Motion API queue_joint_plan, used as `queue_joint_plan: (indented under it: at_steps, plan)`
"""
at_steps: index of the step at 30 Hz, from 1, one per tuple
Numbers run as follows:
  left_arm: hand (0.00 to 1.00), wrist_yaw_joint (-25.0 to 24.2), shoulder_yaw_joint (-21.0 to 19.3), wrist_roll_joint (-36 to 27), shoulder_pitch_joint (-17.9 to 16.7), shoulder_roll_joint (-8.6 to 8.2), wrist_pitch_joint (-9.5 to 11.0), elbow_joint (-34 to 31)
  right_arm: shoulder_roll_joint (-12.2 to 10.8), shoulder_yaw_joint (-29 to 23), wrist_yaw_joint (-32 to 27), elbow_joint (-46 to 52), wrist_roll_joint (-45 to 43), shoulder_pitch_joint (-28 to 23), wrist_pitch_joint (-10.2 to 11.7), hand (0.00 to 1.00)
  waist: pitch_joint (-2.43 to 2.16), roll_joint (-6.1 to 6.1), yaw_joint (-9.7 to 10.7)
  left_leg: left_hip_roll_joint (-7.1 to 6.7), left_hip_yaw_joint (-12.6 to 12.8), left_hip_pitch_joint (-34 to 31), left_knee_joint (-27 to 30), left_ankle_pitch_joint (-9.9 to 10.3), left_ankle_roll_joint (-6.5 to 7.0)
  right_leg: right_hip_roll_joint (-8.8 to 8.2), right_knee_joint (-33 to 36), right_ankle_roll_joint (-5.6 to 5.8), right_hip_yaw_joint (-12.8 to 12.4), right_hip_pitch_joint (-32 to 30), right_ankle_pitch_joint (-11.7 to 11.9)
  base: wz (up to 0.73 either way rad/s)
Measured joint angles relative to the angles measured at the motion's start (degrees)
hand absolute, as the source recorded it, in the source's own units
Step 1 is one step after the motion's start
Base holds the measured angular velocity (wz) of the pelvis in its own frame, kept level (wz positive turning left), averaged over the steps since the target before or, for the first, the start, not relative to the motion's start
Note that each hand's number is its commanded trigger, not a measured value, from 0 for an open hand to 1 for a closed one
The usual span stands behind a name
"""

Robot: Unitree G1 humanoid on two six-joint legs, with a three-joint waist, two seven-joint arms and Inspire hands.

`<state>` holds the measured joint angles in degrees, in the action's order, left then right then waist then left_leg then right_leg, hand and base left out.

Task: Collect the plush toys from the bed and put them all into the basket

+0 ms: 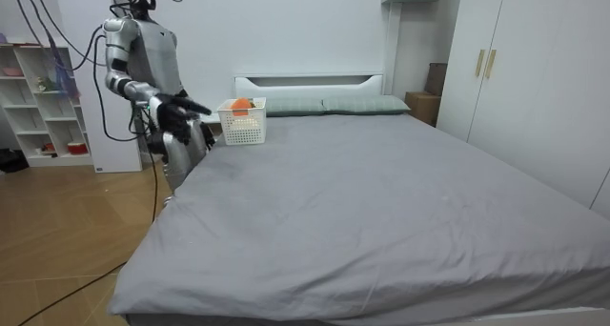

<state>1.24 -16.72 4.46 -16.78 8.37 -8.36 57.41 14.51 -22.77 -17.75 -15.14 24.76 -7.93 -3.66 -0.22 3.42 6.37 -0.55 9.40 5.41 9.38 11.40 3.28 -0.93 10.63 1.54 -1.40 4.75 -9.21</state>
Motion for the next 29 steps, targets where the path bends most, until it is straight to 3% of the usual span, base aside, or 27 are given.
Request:
queue_joint_plan:
  at_steps: [6, 14, 19, 22, 25, 29]
  plan:
    - [0.00, 1.0, 0.2, -3.9, -0.3, -0.04, 0.0, 1.3, -1.0, -1.1, -0.8, -19.0, 4.4, -2.6, 0.0, 0.00, 0.37, -0.13, 1.6, 0.54, 1.2, 0.2, 0.0, 0.4, -0.30, 0.39, 0.0, -0.04, -0.1, -0.2, 0.0, -0.10]
    - [0.00, 1.6, 0.2, -3.8, -0.7, -0.03, 0.0, 1.5, -2.0, -1.5, -0.1, -37.6, 5.2, -6.4, 0.1, 0.00, 0.27, -0.04, 1.4, 0.65, 1.5, 0.4, 0.0, 0.5, -0.56, 0.50, 0.0, -0.91, -0.3, -0.7, -0.7, -0.03]
    - [0.00, 1.8, -0.1, -2.5, -1.0, 0.02, 0.2, 2.4, -2.6, -1.5, 3.0, -50.6, -0.2, -6.7, -0.2, 0.00, 0.26, -0.11, 1.0, 0.69, 1.4, 0.6, -0.1, 0.6, -0.65, 0.53, 0.0, -1.09, -0.3, -0.6, -0.8, 0.00]
    - [0.00, 1.8, -0.1, -1.7, -1.1, 0.28, 0.2, 3.3, -2.5, 0.7, 7.1, -56.7, -6.4, -6.6, -2.0, 0.00, 0.24, -0.23, 0.5, 0.71, 1.4, 1.1, -0.2, 0.7, -0.80, 0.56, 0.1, -1.31, -0.2, -0.4, -1.0, -0.05]
    - [0.00, 1.7, 0.3, -1.1, -0.2, 0.32, -0.3, 4.2, -2.7, 6.9, 11.8, -61.4, -14.1, -6.8, -5.0, 0.00, 0.11, -0.42, -1.1, 0.77, 1.4, 1.3, -0.1, 0.8, -0.89, 0.61, 0.1, -1.33, -0.1, -0.4, -1.0, -0.03]
    - [0.00, 1.7, 2.4, -1.5, -0.2, -0.22, -1.4, 4.5, -4.4, 12.1, 16.7, -63.1, -20.1, -6.4, -7.9, 0.00, 0.11, -0.67, -2.4, 0.82, 1.3, 2.2, 0.0, 0.8, -0.93, 0.59, -0.2, -1.35, 0.3, 0.7, -1.0, 0.05]
